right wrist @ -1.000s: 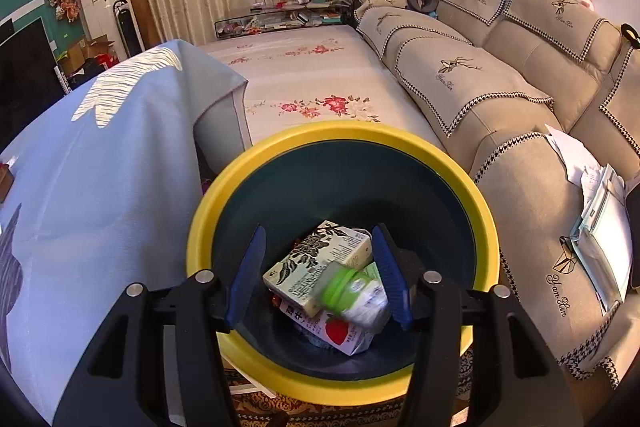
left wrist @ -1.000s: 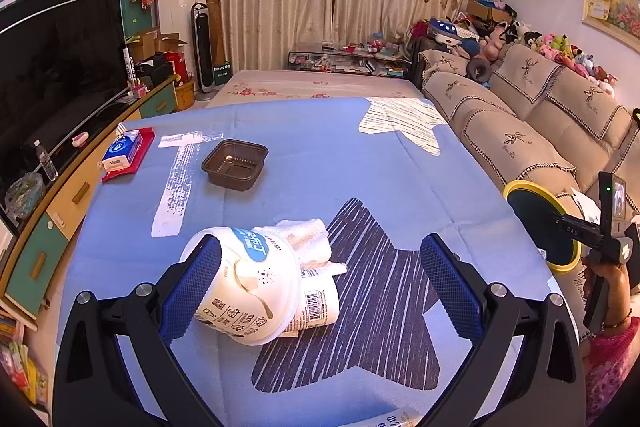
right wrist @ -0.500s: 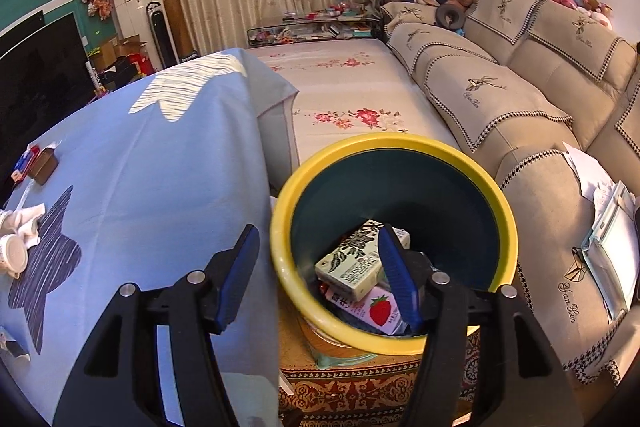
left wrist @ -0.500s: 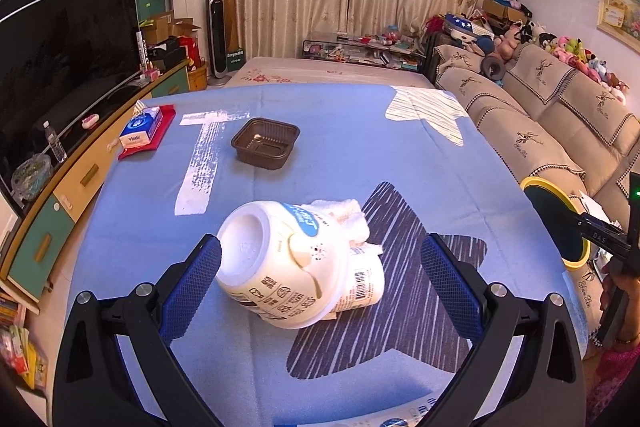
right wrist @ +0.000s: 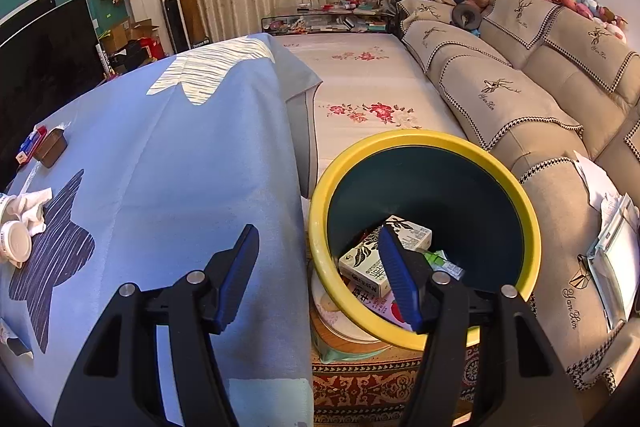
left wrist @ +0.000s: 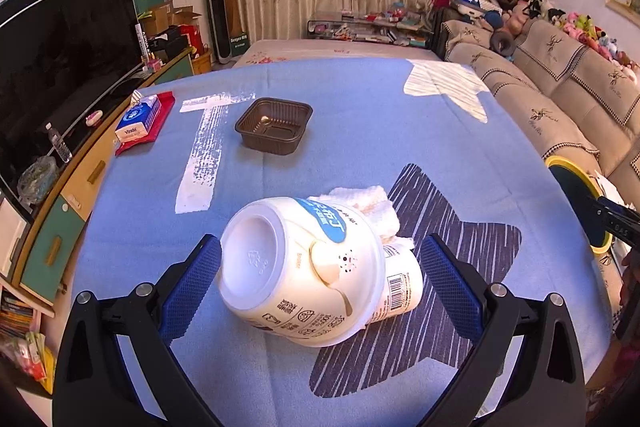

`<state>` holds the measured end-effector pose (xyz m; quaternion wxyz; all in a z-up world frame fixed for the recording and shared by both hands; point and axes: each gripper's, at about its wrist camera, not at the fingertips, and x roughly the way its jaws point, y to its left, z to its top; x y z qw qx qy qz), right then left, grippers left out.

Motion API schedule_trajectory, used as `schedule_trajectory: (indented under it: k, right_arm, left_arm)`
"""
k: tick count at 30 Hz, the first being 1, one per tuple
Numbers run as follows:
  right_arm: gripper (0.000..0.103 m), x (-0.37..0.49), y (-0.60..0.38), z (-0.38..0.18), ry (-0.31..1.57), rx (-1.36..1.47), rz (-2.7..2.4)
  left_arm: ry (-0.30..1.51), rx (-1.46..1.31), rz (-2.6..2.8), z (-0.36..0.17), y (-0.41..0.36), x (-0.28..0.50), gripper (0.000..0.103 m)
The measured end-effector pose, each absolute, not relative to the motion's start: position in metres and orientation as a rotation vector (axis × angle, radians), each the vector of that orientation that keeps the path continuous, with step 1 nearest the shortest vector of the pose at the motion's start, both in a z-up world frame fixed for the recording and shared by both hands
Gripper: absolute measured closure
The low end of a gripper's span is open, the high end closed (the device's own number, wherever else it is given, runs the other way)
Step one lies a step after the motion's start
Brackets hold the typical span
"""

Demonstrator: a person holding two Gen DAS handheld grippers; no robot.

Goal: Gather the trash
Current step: 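Move the left gripper to the large white yogurt bottle and grasp it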

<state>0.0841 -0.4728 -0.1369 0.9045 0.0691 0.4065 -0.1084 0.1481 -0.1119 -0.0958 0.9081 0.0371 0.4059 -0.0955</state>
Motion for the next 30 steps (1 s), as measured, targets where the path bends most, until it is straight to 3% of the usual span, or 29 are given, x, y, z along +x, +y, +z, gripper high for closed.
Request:
schedule_trajectory:
  k: [21,24,30]
  right_arm:
    - [0.044,0.099,-0.455,-0.141,0.873,0.119,-0.178]
    - [0.044,0.101,-0.45,-0.141,0.873,0.114,-0.173]
    - [0.044,0.103,-0.445,-0.143,0.885,0.12,-0.147]
  left_arm:
    - [0.89,0.003,-0.13,-0.114,-0.052,0.163,0.005]
    - [0.899,0.005,-0.128,-0.117,-0.048,0.164,0.013]
    - [0.921,-0.073,-0.18,-0.119,-0.039,0.167,0.009]
